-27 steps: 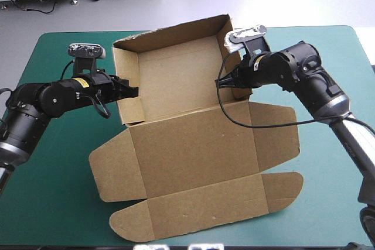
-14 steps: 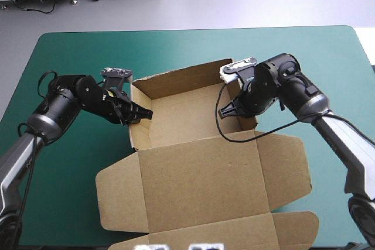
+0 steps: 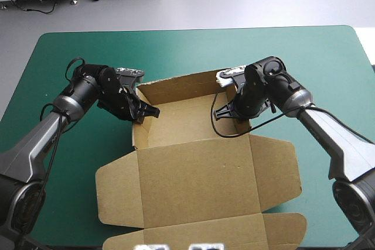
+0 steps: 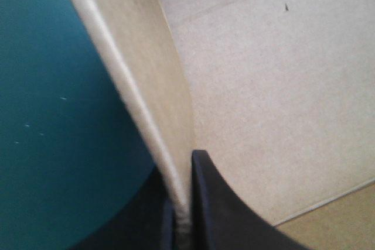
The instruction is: Fold the box
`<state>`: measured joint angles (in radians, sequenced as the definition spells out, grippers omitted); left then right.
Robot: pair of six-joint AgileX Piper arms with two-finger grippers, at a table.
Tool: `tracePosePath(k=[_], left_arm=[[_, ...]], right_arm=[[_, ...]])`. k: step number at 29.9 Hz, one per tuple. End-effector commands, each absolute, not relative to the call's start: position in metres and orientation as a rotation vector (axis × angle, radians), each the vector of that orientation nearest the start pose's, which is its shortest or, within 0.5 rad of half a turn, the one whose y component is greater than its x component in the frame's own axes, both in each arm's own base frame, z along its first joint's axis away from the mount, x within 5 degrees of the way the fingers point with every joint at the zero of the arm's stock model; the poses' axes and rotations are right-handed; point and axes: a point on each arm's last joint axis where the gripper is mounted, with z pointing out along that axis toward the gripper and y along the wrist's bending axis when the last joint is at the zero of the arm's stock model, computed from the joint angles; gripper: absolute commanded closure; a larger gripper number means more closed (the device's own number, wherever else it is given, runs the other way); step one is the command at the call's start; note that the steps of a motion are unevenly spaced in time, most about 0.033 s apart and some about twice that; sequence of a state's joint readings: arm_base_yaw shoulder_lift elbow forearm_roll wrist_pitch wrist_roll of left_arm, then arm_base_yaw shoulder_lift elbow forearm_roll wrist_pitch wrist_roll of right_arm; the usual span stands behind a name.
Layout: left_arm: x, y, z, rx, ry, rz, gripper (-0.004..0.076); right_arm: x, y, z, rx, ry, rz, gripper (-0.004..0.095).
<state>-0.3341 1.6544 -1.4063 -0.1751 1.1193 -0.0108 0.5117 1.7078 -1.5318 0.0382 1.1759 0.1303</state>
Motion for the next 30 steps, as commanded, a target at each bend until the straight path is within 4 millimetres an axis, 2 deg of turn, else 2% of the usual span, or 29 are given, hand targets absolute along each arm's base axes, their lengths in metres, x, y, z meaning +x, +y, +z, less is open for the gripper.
tracePosePath(k=[1, 5, 8, 18, 25, 30], left_arm=[[0.313, -0.143, 0.327, 0.462, 2.750, -0.321, 0.0729], [0.317, -0.166, 0.332, 0.520, 2.720, -0.234, 0.0729], [0.319, -0.174, 0.329, 0.542, 2.724, -0.187, 0.0729], [0.322, -0.174, 0.321, 0.521, 2.760, -0.130, 0.0729], [0.324, -0.176, 0.316, 0.520, 2.775, -0.126, 0.0729], [0.325, -0.177, 0.309, 0.537, 2.808, -0.130, 0.0729]], right_arm=[[0.303, 0.182, 0.335, -0.543, 2.696, 0.317, 0.0932], [0.306, 0.183, 0.330, -0.531, 2.712, 0.309, 0.0932], [0.307, 0.183, 0.328, -0.529, 2.717, 0.305, 0.0932], [0.314, 0.182, 0.325, -0.476, 2.696, 0.261, 0.0933], [0.319, 0.186, 0.299, -0.530, 2.819, 0.209, 0.0932], [0.320, 0.186, 0.298, -0.562, 2.809, 0.205, 0.0932]])
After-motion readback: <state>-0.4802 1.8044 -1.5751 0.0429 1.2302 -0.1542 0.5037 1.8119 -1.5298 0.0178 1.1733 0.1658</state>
